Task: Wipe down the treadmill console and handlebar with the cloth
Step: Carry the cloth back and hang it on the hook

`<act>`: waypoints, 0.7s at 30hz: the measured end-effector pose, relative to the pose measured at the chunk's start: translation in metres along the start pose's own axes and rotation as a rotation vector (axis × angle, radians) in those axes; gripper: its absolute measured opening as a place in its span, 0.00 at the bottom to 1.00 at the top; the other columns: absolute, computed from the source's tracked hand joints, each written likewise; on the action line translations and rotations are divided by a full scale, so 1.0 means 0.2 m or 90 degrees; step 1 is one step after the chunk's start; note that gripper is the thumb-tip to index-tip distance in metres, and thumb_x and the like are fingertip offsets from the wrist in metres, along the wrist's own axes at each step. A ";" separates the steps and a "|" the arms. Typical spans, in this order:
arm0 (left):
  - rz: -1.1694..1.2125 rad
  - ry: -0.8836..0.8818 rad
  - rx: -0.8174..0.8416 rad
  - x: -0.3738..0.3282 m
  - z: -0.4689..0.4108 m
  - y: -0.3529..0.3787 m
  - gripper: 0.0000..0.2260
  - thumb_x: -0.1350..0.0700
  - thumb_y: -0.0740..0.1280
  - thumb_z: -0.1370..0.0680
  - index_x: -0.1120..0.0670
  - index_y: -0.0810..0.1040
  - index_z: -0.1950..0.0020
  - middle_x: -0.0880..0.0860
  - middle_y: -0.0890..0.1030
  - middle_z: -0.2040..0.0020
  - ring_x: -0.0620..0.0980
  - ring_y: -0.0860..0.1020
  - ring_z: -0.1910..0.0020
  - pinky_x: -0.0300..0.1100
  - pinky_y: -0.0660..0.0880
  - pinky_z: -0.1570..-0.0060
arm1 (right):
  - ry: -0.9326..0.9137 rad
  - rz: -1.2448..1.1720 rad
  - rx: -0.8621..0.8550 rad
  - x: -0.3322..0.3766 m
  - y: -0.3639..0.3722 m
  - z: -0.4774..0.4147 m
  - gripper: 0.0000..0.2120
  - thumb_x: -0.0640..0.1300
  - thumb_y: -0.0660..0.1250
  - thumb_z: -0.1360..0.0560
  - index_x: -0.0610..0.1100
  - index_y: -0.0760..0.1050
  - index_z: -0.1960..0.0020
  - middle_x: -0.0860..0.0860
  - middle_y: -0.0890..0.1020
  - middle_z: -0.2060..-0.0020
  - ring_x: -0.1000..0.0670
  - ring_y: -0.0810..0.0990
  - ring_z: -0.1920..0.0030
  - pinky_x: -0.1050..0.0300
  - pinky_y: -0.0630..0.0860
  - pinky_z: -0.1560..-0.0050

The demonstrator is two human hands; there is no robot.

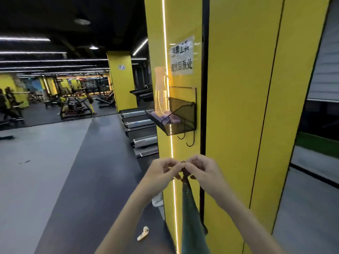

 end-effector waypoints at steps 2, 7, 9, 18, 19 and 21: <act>-0.030 -0.011 0.041 0.07 -0.12 0.00 0.05 0.54 0.66 0.21 0.53 0.80 0.53 0.48 0.82 0.61 0.42 0.80 0.61 0.38 0.73 0.58 | 0.031 0.019 -0.044 -0.08 0.00 -0.08 0.06 0.39 0.66 0.22 0.42 0.78 0.58 0.48 0.83 0.63 0.52 0.82 0.60 0.65 0.77 0.60; -0.051 0.010 0.065 0.22 -0.37 0.00 0.07 0.54 0.65 0.20 0.53 0.81 0.53 0.49 0.83 0.61 0.42 0.79 0.62 0.35 0.73 0.58 | 0.063 0.035 -0.174 -0.23 0.01 -0.22 0.05 0.40 0.65 0.22 0.43 0.77 0.57 0.46 0.83 0.61 0.47 0.83 0.56 0.55 0.80 0.54; -0.032 0.020 0.068 0.27 -0.45 0.00 0.06 0.55 0.65 0.20 0.53 0.80 0.53 0.48 0.82 0.62 0.40 0.79 0.63 0.34 0.74 0.60 | 0.068 0.050 -0.210 -0.27 0.02 -0.27 0.05 0.40 0.65 0.22 0.44 0.77 0.57 0.45 0.83 0.61 0.46 0.82 0.56 0.49 0.80 0.52; 0.051 0.031 0.116 0.46 -0.80 -0.02 0.08 0.59 0.65 0.20 0.51 0.79 0.58 0.44 0.79 0.68 0.40 0.77 0.68 0.38 0.76 0.58 | 0.104 0.112 -0.355 -0.42 0.06 -0.51 0.06 0.40 0.67 0.23 0.45 0.79 0.59 0.49 0.82 0.65 0.49 0.81 0.62 0.43 0.80 0.52; 0.057 0.031 0.129 0.48 -0.83 -0.02 0.08 0.59 0.65 0.20 0.52 0.79 0.59 0.44 0.79 0.68 0.40 0.77 0.69 0.37 0.75 0.60 | 0.107 0.121 -0.368 -0.43 0.07 -0.53 0.07 0.40 0.67 0.23 0.45 0.79 0.59 0.49 0.82 0.66 0.50 0.80 0.63 0.41 0.80 0.52; 0.072 0.037 0.160 0.51 -0.90 -0.02 0.09 0.58 0.65 0.20 0.53 0.79 0.60 0.44 0.79 0.69 0.40 0.77 0.69 0.35 0.73 0.61 | 0.112 0.133 -0.403 -0.46 0.08 -0.57 0.07 0.40 0.66 0.23 0.43 0.79 0.60 0.50 0.82 0.68 0.51 0.80 0.64 0.40 0.79 0.53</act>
Point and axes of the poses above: each hand's wrist, its own z-axis away from the middle knuckle, its own y-axis out of the palm, x = y × z, the point moved 5 cm from there along -z, towards the middle knuckle
